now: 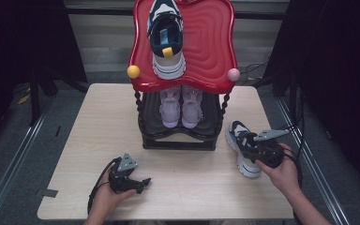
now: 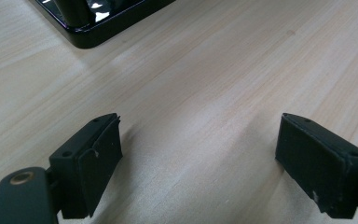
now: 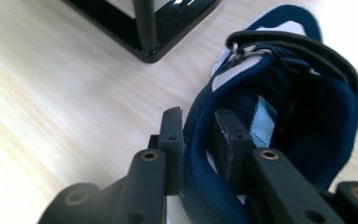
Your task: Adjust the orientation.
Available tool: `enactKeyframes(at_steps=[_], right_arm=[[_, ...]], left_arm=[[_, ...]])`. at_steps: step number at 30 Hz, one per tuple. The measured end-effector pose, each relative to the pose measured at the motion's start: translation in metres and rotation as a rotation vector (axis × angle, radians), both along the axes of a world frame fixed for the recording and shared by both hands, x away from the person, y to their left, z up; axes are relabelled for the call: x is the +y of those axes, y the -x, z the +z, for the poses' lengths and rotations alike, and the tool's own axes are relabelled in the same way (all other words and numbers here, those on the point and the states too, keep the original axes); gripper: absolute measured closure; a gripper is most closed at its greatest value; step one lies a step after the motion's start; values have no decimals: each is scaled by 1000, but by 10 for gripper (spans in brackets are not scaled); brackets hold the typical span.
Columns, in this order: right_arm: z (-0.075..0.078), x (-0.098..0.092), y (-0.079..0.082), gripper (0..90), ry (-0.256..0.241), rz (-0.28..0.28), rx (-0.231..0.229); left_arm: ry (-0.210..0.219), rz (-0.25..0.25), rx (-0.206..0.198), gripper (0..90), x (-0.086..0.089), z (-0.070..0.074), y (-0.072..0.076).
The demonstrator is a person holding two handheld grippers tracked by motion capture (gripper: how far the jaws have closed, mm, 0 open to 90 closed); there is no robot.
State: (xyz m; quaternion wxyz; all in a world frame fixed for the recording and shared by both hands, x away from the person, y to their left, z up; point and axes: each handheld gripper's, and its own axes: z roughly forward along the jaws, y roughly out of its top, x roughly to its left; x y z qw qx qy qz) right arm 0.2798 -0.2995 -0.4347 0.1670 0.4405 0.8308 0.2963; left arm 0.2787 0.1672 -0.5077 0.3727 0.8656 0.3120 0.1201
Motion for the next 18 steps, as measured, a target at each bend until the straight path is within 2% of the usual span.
enactKeyframes(at_steps=[1, 3, 5, 6, 11, 14, 18], right_arm=[[0, 0, 0, 696, -7, 8, 6], [3, 0, 2, 631, -23, 6, -19], [8, -1, 4, 594, -36, 8, -20], [11, -2, 5, 588, -30, 10, -38], [17, -6, 10, 529, -10, 30, -40], [17, -10, 13, 522, 40, 41, -47], [16, -12, 16, 603, 37, 54, -39]], left_arm=[[0, 0, 0, 137, 0, 0, 0], [0, 0, -1, 137, 0, 0, 0], [0, 0, -2, 136, 0, 0, 0], [-1, -2, -3, 137, 0, 0, 0], [0, -1, -2, 136, 0, 0, 0], [-2, -2, -3, 136, 0, 0, 0], [0, -1, -2, 136, 0, 0, 0]])
